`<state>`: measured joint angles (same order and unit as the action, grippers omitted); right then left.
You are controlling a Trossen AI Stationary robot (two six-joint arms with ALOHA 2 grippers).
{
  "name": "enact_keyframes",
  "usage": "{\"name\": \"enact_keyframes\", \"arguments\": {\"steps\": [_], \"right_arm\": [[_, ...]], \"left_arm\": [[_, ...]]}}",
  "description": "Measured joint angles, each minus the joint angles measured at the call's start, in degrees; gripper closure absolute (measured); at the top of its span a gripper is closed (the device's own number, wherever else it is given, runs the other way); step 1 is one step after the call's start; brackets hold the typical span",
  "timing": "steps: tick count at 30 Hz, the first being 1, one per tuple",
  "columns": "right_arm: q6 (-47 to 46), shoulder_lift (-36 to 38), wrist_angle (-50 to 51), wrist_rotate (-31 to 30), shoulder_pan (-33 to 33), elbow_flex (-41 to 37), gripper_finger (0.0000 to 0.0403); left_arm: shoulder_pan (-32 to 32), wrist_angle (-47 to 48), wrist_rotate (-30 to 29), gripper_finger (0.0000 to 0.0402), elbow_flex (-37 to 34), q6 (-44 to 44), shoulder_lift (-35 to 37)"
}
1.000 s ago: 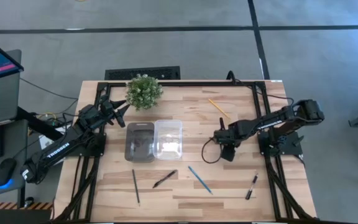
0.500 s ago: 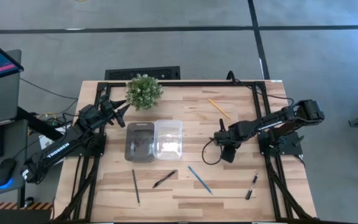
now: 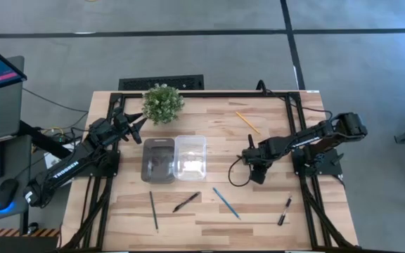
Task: Sort pens & pencils
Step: Put the black pen into the transparent bin
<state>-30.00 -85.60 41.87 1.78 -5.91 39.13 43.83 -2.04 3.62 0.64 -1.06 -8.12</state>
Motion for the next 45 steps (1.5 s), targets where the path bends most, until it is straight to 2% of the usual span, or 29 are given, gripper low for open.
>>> {"name": "enact_keyframes", "arguments": {"steps": [5,14,30,45], "right_arm": [[-0.04,-0.21,-0.15,-0.07,0.00,0.00,0.0301],[0.00,-6.42,3.04,1.34,0.07,3.02,0.0300],[0.00,-5.51,2.09,3.33,0.22,3.18,0.0314],[-1.20,-5.20,0.65,6.81,4.20,2.01,0.0334]], "left_arm": [[0.00,0.00,0.00,0.0267,-0.01,0.00,0.02],[0.01,0.02,0.00,0.0267,0.00,0.00,0.01],[0.01,0.07,0.00,0.0267,0.00,-0.04,0.01],[0.00,0.09,0.00,0.0267,0.00,-0.13,0.02]]}}
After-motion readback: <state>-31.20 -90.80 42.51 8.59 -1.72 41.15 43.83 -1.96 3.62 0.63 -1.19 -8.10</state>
